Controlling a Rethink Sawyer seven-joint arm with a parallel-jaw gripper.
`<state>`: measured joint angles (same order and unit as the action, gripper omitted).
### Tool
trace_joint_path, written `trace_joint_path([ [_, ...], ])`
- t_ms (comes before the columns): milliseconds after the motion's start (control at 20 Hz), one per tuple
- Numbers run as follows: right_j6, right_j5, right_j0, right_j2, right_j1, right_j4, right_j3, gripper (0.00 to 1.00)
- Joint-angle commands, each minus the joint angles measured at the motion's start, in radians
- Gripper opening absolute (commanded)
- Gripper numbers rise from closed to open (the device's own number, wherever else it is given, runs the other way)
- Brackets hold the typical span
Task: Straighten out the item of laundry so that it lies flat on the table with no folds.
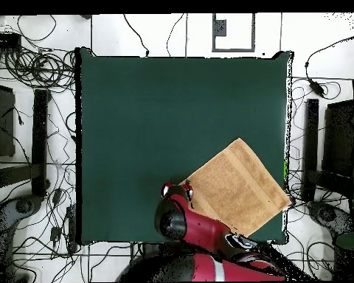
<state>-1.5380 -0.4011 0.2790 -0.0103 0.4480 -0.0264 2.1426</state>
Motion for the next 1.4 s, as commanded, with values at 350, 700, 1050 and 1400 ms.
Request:
trace_joint_path([
  [350,-0.175,0.109,0.130,-0.033,0.123,0.117,0.115,1.00],
  [700,-0.183,0.027,0.145,-0.018,0.025,0.153,0.078,1.00],
  [1050,-0.209,0.009,0.127,-0.026,0.005,0.146,0.071,1.00],
  [1400,-0.200,0.008,0.120,-0.016,-0.015,0.142,0.049,1.00],
])
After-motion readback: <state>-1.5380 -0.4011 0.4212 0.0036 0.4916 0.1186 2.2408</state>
